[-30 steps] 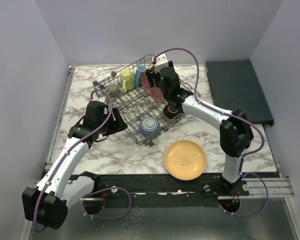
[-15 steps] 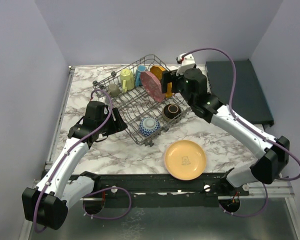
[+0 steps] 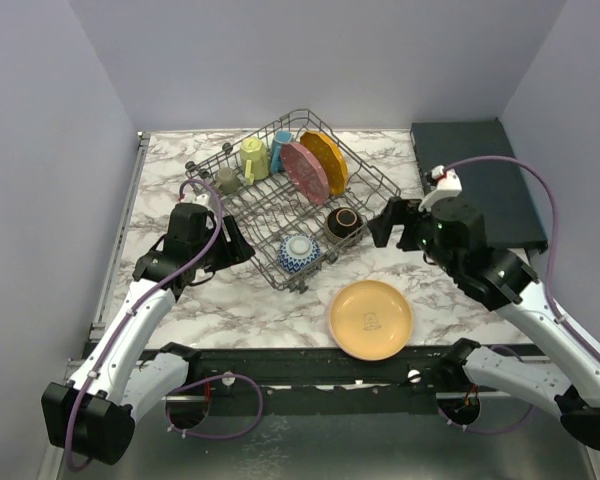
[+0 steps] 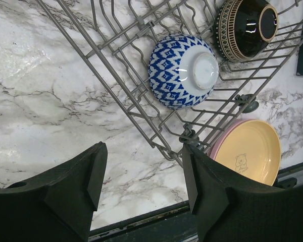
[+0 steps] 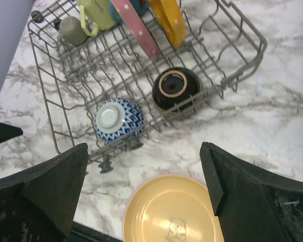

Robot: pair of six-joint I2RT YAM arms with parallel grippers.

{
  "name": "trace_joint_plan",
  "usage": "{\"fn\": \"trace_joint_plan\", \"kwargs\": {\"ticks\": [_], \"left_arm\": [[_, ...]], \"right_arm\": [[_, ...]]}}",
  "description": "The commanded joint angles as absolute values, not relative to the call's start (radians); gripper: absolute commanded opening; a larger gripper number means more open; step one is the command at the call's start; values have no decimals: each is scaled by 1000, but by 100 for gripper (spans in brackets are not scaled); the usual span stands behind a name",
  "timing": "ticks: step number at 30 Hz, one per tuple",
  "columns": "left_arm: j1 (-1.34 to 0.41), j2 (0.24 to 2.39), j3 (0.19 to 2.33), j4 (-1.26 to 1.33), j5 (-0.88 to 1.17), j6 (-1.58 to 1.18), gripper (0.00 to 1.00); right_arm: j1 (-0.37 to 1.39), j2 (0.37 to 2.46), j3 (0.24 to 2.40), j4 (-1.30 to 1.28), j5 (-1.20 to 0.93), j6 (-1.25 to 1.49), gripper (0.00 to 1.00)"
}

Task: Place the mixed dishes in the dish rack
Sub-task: Insert the plate into the dish rack, then pick up the plate at the center of the board.

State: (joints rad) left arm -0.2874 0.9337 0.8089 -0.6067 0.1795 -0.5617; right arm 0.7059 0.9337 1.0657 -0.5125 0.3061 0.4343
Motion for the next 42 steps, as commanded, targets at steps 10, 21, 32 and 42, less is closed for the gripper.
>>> {"fn": "trace_joint_plan", "kwargs": {"ticks": [10, 21, 32, 42], "left_arm": [[-286, 895, 796, -587, 206, -552, 67], [-321, 876, 792, -587, 201, -555, 67], [-327, 867, 792, -586, 204, -555, 67], [-333, 859, 790, -584, 215, -558, 67]], "right_arm": [[710, 783, 1022, -1098, 328, 899, 100], [709, 753, 902, -1184, 187, 946, 96], [709, 776, 759, -1145, 142, 1017, 73], [709, 844, 683, -1117, 152, 1102, 63]]}}
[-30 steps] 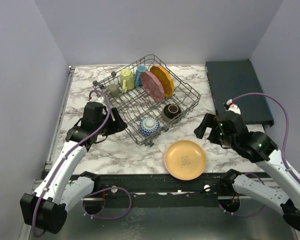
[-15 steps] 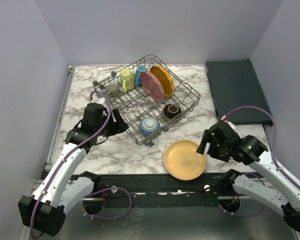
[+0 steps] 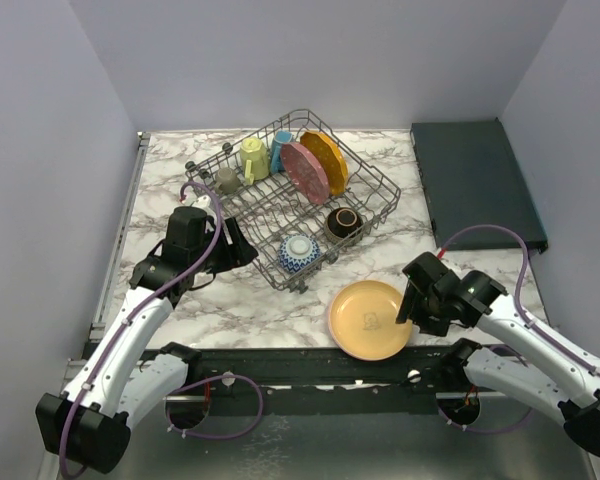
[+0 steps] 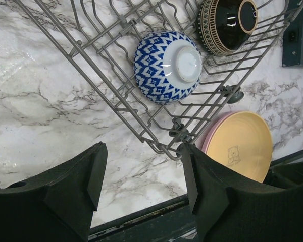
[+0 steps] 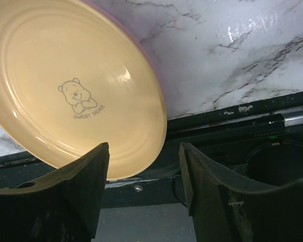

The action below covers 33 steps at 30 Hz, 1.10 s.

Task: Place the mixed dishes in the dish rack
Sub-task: Pick up the plate at the center of the board.

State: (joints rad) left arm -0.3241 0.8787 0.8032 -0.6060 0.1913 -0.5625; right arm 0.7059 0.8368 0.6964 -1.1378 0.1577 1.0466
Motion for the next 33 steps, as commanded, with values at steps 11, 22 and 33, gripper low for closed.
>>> {"fn": "trace_joint_plan", "kwargs": {"ticks": [11, 22, 33], "left_arm": [[-333, 862, 789, -578, 245, -550, 67], [-333, 852, 789, -575, 254, -545, 67], [-333, 841, 789, -575, 256, -545, 67]], "right_arm": [[710, 894, 617, -1039, 152, 1154, 60], [710, 944, 623, -1037, 164, 1146, 51], [710, 972, 630, -1039, 149, 1132, 42]]}}
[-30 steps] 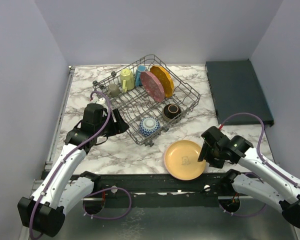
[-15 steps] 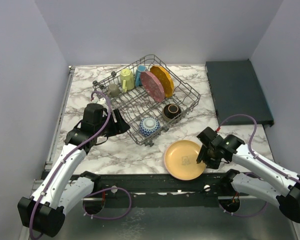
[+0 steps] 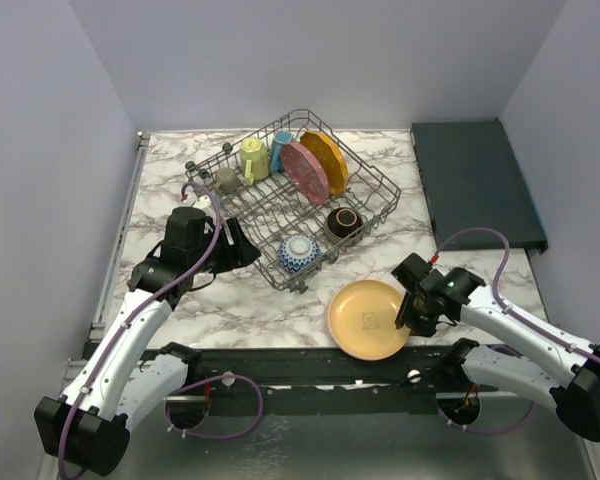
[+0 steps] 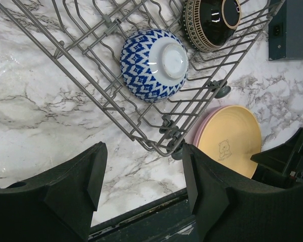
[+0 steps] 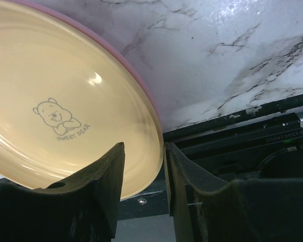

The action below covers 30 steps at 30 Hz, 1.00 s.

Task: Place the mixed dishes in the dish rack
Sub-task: Pick up the plate at the center of the board.

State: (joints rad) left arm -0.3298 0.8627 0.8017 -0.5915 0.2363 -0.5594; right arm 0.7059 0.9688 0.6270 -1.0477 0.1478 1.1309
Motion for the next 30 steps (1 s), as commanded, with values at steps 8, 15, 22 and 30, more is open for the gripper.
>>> {"fn": "trace_joint_plan", "kwargs": {"ticks": [8, 15, 22, 30], "left_arm": [[-333, 835, 788, -575, 261, -545, 68], [-334, 835, 787, -574, 261, -545, 68], [-333, 834, 788, -574, 262, -544, 68], [-333, 836, 787, -574, 262, -545, 68]], "right_arm": [[709, 1014, 631, -1000, 131, 1123, 33], [709, 1036, 637, -981, 136, 1121, 13], [711, 1004, 654, -988, 145, 1118, 0], [710, 950, 699, -1004, 152, 1114, 0]]}}
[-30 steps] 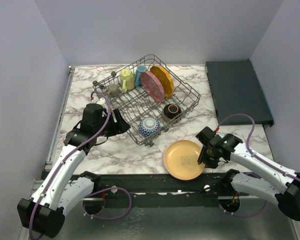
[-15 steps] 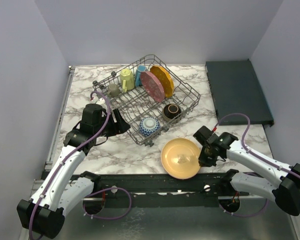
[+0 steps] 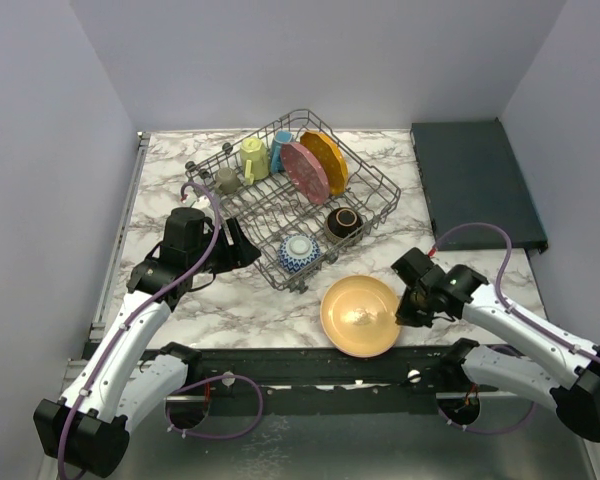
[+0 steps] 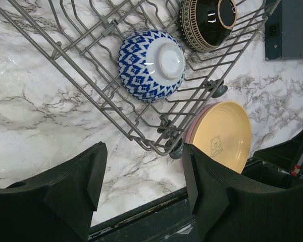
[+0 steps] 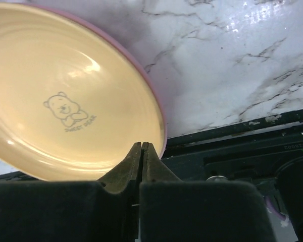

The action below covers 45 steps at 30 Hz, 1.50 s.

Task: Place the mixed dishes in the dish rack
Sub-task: Pick up the plate at the center of the board.

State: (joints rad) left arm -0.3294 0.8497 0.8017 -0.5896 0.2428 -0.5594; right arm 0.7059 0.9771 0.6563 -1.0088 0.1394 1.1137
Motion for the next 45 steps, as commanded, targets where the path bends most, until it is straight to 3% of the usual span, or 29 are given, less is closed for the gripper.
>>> {"fn": "trace_joint_plan", "kwargs": {"ticks": [1, 2, 5, 9, 14, 29, 45], "left_arm": [[-333, 836, 788, -573, 263, -545, 68], [-333, 837, 787, -573, 261, -544, 68], [-333, 839, 787, -573, 261, -545, 68], [-333, 839, 788, -573, 262, -545, 68], [-333, 841, 787, -572, 264, -545, 68], [-333, 850, 785, -570, 272, -543, 68], [-333, 848, 785, -571, 268, -543, 68]], "right_arm": [[710, 946, 701, -998, 151, 1113, 0], [710, 943, 701, -991, 149, 1111, 1], [710, 952, 700, -992, 155, 1114, 34], [710, 964, 689, -1014, 179, 1134, 50], [711, 978, 691, -946, 159, 1116, 58], [710, 1105, 676, -906, 232, 1140, 62], [710, 1129, 599, -757, 161, 1117, 57]]}}
